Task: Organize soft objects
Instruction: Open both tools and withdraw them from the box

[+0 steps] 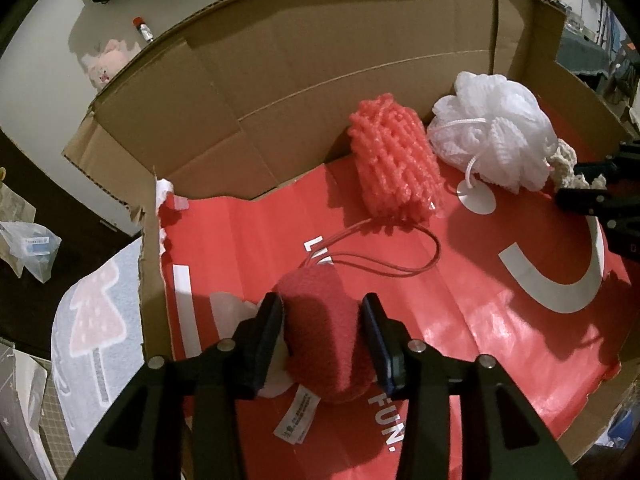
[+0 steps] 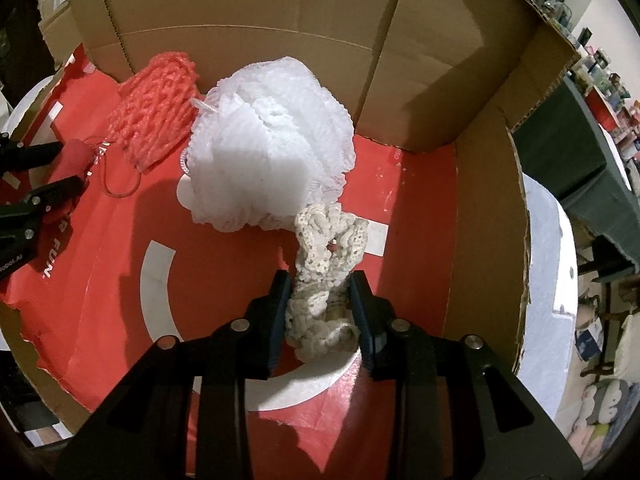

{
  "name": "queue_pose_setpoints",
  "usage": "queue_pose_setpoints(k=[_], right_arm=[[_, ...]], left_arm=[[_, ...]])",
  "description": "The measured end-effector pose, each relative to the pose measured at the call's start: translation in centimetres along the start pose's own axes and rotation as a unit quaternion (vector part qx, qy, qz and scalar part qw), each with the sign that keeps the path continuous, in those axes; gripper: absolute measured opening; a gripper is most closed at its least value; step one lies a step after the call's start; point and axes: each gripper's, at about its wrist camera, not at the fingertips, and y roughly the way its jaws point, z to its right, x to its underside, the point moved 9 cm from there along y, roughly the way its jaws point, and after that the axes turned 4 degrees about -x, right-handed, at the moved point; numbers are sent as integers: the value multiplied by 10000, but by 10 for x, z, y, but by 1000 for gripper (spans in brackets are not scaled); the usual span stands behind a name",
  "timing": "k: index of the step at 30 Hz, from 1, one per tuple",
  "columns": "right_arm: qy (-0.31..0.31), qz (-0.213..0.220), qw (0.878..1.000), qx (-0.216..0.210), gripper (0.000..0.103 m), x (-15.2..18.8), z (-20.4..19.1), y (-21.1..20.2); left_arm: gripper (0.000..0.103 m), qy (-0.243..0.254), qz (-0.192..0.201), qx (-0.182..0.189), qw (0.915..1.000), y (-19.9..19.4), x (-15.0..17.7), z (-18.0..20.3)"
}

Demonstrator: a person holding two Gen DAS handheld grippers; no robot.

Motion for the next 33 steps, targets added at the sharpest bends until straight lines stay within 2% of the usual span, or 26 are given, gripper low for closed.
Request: queue_pose_setpoints(k=[4, 5, 6, 7, 10, 12, 15, 18, 20, 26, 33], right_arm=[[-46, -4, 10000, 11, 32, 3, -2, -1], [-65, -6, 10000, -12, 37, 4, -3, 0], [-96, -3, 9999, -84, 46, 3, -6, 0], [-152, 12, 9998, -132, 49, 2, -10, -2], [-322, 143, 9993, 102, 54, 1, -14, -9], [-310, 200, 9993, 48, 57, 1, -16, -15], [-260, 295, 9992, 44, 59, 2, -16, -27], [-280, 478, 9984, 138, 71, 4, -14, -45], [-229, 582, 9980, 111, 71, 8, -18, -59], [-118, 1132, 9935, -66, 74, 27, -22, -122], [-161, 2126, 9768, -208, 77, 54, -38, -201]], left_arm=[[49, -38, -5, 10, 10000, -1, 1, -1], [52, -65, 9, 30, 10000, -2, 1, -1], [55, -94, 32, 55, 9999, -3, 0, -2], [57, -117, 59, 68, 9999, -4, 0, -5], [61, -205, 164, 97, 9996, -11, -1, -9], [67, -251, 220, 134, 9994, -18, -1, -11], [73, -351, 424, 175, 9983, -35, -4, -9], [75, -456, 658, 278, 9964, -58, -3, -8], [81, -502, 801, 337, 9950, -73, -1, -7], [96, -845, 1502, 578, 9833, -136, 12, -8], [103, -1052, 2273, 653, 9659, -212, 43, 5]])
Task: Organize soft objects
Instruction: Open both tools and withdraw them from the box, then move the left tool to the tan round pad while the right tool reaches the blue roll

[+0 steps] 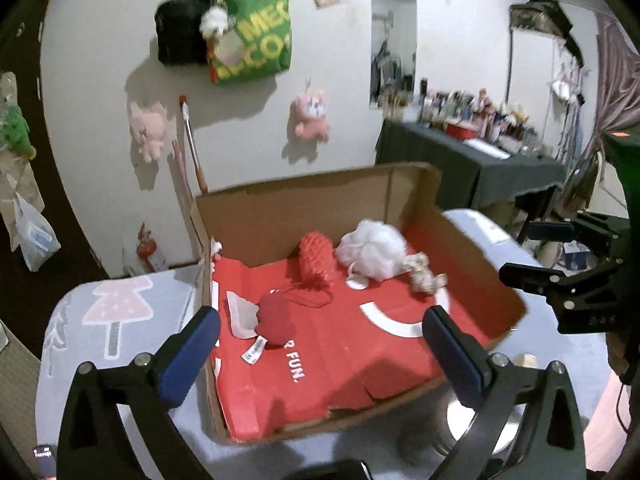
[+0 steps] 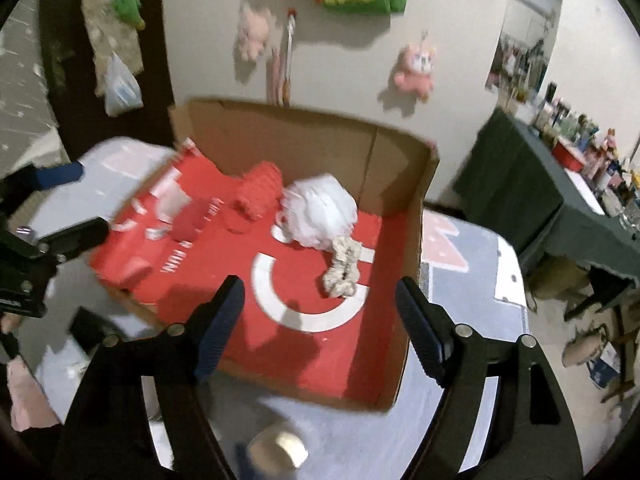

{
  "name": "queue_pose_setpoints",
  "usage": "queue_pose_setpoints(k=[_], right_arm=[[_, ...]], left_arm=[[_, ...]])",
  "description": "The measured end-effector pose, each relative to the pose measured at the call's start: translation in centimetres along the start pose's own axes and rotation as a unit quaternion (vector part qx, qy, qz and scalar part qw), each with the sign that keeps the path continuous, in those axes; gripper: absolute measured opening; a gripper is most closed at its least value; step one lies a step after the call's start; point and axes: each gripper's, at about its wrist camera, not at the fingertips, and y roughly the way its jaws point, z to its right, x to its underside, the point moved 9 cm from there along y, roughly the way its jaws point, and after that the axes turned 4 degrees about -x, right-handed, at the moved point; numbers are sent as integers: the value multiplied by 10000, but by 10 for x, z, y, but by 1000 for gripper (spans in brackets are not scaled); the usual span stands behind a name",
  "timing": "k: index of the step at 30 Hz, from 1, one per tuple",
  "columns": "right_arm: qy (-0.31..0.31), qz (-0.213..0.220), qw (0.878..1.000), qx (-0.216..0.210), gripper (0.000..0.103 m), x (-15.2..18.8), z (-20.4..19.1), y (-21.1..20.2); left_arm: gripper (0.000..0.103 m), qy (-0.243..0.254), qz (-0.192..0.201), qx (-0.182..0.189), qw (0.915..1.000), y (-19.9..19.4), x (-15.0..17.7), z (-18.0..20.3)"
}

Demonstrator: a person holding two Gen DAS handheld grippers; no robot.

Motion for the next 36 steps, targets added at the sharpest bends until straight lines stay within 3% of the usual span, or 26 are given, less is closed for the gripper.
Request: queue_pose_setpoints(k=[3, 6, 10, 17, 21, 29, 36], right_arm=[[-48, 474, 9989, 52, 78, 8, -14, -40], [-82, 833, 9965, 55, 88, 21, -26, -70], [-99, 1315, 9909, 273, 88, 46, -40, -104], [155, 1734, 9841, 356, 89, 97, -50, -131], [310, 1644, 9855, 291, 90, 124, -52, -122], [619, 1059, 9924, 100, 90, 174, -52, -70], [882, 715, 9934, -153, 90, 203, -53, -35]], left_arm=[[103, -40, 311, -22, 9995, -29, 6, 7], [103, -93, 581, -41, 9983, -56, 15, 15], [103, -112, 883, -38, 9960, -85, 34, 25], [103, -325, 1009, 24, 9944, -107, 81, 41], [103, -439, 815, 126, 9956, -99, 113, 50], [103, -467, 190, 107, 9987, -63, 176, 55], [103, -470, -113, 42, 9988, -42, 204, 55]])
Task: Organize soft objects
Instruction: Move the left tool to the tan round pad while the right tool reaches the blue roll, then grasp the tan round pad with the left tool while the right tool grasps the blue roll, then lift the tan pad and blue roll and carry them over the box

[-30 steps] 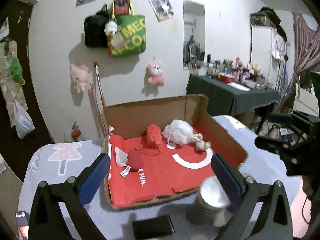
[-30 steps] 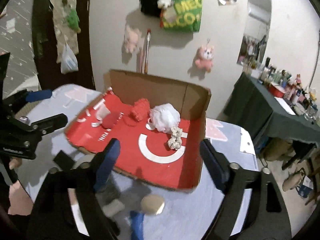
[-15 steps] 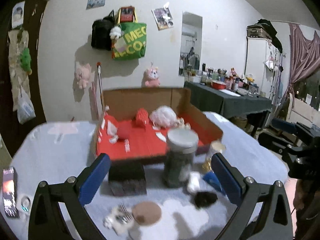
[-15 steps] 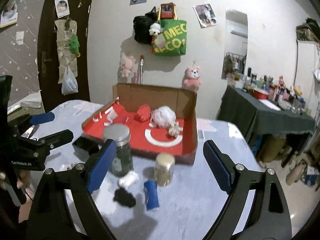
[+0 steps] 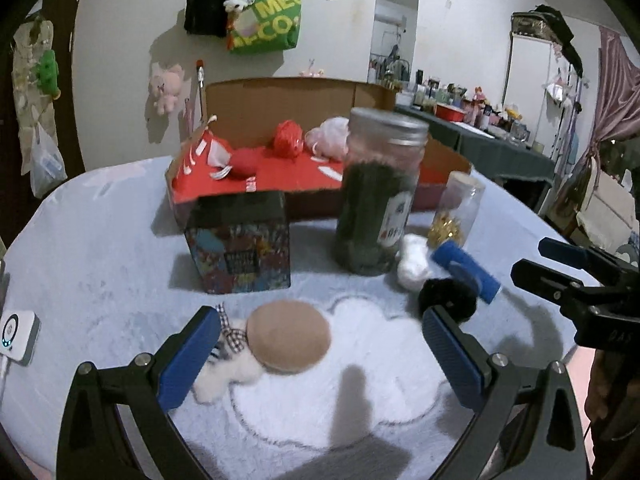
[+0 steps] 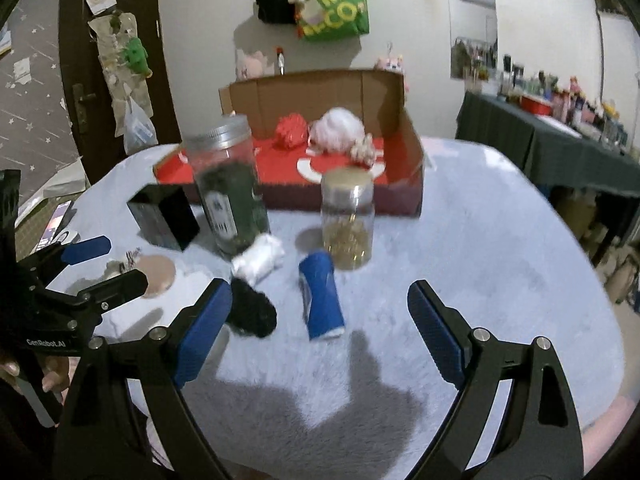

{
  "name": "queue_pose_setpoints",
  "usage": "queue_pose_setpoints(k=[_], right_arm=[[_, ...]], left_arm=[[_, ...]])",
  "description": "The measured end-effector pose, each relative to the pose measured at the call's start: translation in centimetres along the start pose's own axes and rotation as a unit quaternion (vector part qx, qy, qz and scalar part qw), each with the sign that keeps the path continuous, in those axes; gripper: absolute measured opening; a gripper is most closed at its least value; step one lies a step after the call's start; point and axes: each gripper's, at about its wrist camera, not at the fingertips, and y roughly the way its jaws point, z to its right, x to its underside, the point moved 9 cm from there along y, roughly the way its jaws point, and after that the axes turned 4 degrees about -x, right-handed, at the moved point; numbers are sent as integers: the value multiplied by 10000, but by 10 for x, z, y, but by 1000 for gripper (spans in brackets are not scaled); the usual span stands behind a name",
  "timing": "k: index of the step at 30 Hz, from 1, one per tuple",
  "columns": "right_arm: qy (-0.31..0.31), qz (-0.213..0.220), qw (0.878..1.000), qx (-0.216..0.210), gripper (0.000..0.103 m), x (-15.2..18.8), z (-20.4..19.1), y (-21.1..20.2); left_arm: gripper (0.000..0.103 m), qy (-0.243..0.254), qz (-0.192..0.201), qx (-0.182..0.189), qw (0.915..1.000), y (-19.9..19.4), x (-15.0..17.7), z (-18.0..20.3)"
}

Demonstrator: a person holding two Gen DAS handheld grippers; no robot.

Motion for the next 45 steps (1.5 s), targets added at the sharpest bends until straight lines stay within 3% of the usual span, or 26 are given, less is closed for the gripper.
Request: queue_pose_setpoints(k=[7, 17, 19, 21, 25, 27, 30, 36, 45], right_arm=[[21, -122, 9999, 56, 90, 7, 6, 13], [79, -510, 9985, -168, 90, 12, 12, 43], [65, -549, 9983, -188, 86, 13, 12, 48], [90, -611, 9978, -243, 73, 13, 13, 51], [76, -696, 9972, -271, 54, 15, 14, 57], [-47, -697, 9973, -224, 39, 16, 13, 57], [-97, -599, 9977, -310, 23, 15, 10, 52], [-107, -392, 9980, -489, 22, 10, -2, 41], [-45, -291, 9983, -505, 22, 1, -4, 33]], left_arm=[[101, 157, -126, -130, 9997, 11, 3, -7], [81, 536, -478, -180, 9973, 32, 9, -14], [77, 637, -504, -163, 9966, 34, 10, -13], [61, 698, -517, -175, 9961, 36, 10, -14], [52, 774, -546, -21, 9955, 40, 10, -12], [42, 790, -576, 109, 9952, 41, 12, -8], [34, 767, -592, 221, 9950, 39, 11, -2], [30, 687, -546, 515, 9948, 34, 4, 12], [29, 623, -458, 481, 9958, 28, -3, 14]])
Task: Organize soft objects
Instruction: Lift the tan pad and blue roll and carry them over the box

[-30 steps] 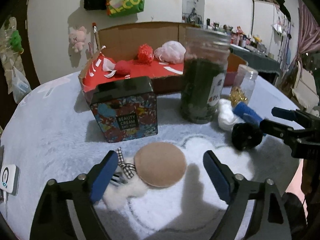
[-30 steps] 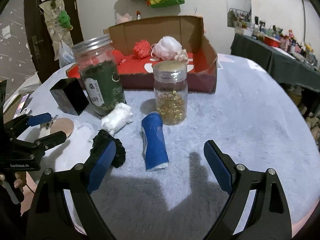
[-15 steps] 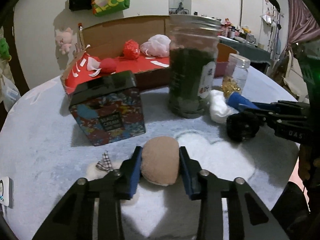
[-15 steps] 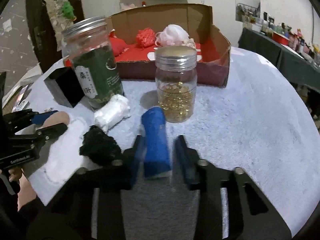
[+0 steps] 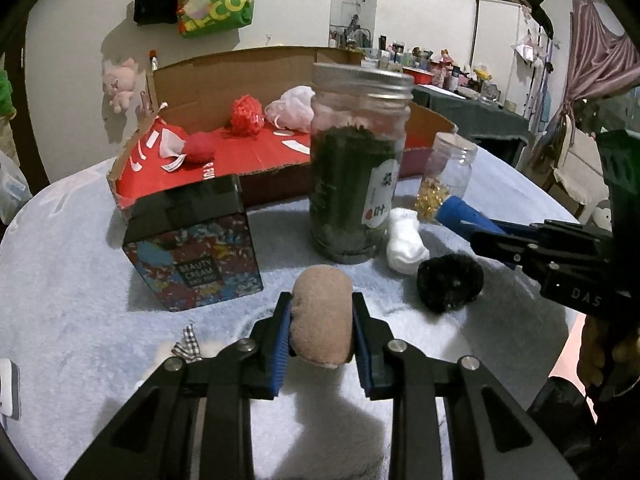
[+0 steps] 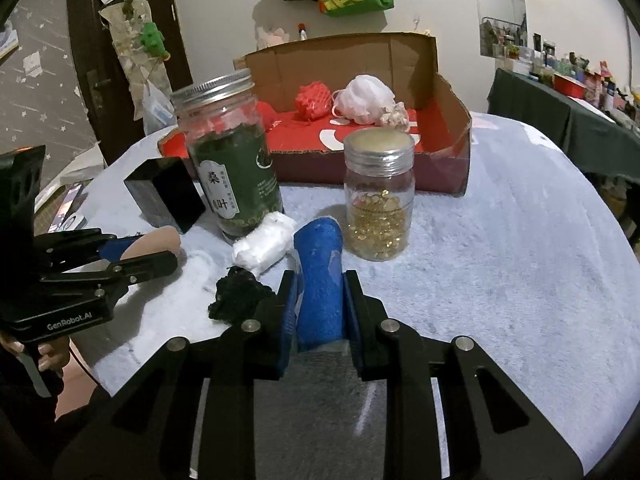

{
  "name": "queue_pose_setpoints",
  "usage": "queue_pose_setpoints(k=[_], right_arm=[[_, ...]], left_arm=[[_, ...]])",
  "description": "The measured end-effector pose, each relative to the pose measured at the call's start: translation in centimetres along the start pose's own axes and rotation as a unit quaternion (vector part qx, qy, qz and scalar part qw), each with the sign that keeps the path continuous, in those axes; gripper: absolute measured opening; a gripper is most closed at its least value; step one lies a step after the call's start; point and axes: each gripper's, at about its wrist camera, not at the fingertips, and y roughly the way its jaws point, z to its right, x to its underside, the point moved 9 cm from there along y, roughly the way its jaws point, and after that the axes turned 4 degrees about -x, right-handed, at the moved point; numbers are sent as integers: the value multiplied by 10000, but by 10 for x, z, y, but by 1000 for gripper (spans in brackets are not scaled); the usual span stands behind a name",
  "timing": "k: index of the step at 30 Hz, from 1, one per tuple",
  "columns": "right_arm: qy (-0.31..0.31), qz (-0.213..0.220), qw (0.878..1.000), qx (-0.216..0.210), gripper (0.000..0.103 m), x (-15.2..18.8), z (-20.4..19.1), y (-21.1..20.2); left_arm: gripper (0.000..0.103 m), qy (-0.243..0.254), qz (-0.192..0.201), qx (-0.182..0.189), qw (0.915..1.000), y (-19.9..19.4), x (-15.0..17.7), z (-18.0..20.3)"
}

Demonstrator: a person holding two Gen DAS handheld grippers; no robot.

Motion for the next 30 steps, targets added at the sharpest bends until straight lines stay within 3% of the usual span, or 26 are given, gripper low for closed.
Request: queue_pose_setpoints(k=[30], right_arm=[[-15, 540, 9985, 79, 22, -50, 2, -35]], left_arm=[[25, -131, 533, -260, 9982, -38, -45, -19]])
